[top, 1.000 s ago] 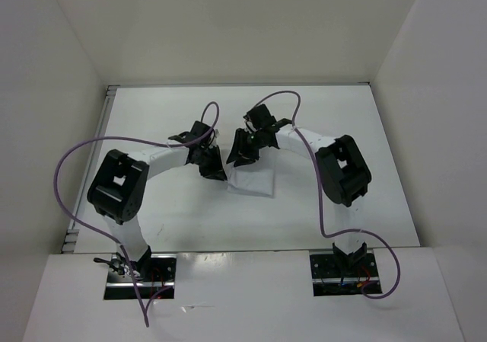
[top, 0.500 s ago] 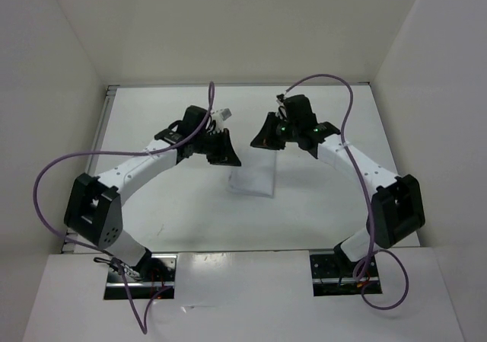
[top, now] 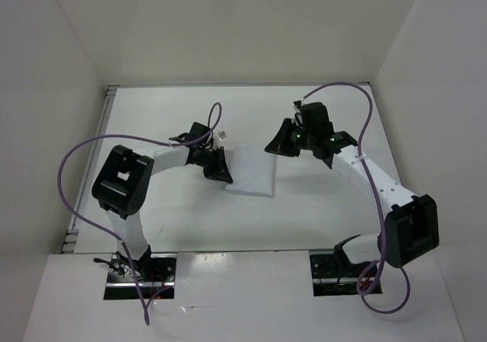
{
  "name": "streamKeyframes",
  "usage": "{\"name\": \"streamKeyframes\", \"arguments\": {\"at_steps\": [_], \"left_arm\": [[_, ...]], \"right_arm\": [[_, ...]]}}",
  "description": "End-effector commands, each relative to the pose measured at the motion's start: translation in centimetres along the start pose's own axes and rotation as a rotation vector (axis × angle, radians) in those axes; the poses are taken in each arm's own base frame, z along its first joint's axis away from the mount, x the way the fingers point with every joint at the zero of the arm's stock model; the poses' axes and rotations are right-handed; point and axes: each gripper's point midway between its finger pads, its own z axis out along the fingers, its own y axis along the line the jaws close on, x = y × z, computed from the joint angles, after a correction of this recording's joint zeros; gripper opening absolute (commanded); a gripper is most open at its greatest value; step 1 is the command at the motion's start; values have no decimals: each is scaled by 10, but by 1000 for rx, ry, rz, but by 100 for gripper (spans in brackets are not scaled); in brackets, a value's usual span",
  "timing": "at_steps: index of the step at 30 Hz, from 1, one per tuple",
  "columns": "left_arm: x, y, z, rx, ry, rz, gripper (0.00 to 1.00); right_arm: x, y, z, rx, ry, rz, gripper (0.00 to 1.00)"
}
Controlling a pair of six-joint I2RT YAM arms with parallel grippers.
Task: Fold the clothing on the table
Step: Fold the skirt
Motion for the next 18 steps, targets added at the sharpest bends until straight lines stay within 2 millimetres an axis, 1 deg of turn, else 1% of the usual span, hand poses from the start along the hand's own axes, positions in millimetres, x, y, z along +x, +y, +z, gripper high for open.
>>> {"name": "streamKeyframes", "arguments": {"at_steps": [1, 2, 3, 5, 6, 7, 8, 9, 11, 12, 13, 14, 15, 16, 17, 18], "left_arm": [[12, 23, 18, -32, 33, 3, 7], [14, 29, 22, -48, 42, -7, 7], [16, 31, 23, -49, 43, -8, 7], [18, 39, 28, -75, 49, -19, 7], [17, 41, 28, -86, 43, -18, 7], [20, 48, 28, -115, 45, -27, 7], [20, 50, 28, -124, 41, -26, 7], [22, 51, 27, -128, 49, -32, 7], [20, 45, 21, -122, 40, -26, 7], [19, 37, 15, -101, 35, -18, 7], [12, 11, -1, -34, -1, 22, 9], [3, -5, -14, -1, -39, 39, 13], [-4, -20, -28, 20, -75, 66, 25], [-13, -44, -53, 52, -149, 107, 32], [-14, -54, -64, 51, -184, 122, 41], [-16, -59, -74, 49, -214, 135, 48]], "right_arm": [[-6, -1, -17, 0, -49, -18, 14], [-5, 1, -22, -4, -53, -20, 14], [-7, -6, -21, 13, -60, -10, 14], [-10, -4, -29, 8, -78, -11, 14], [-8, -5, -29, 13, -71, -8, 15], [-9, -3, -32, 7, -79, -11, 15], [-11, -4, -36, 9, -87, -7, 17], [-11, -4, -36, 9, -88, -7, 17], [-13, 3, -46, -11, -112, -18, 18], [-14, 3, -49, -7, -121, -20, 21], [-15, 7, -54, -17, -133, -25, 24], [-21, 10, -66, -26, -177, -32, 29], [-20, 11, -71, -33, -186, -45, 35], [-21, 7, -75, -24, -208, -42, 38], [-21, 13, -87, -45, -236, -63, 42], [-21, 11, -92, -48, -252, -63, 48]]}}
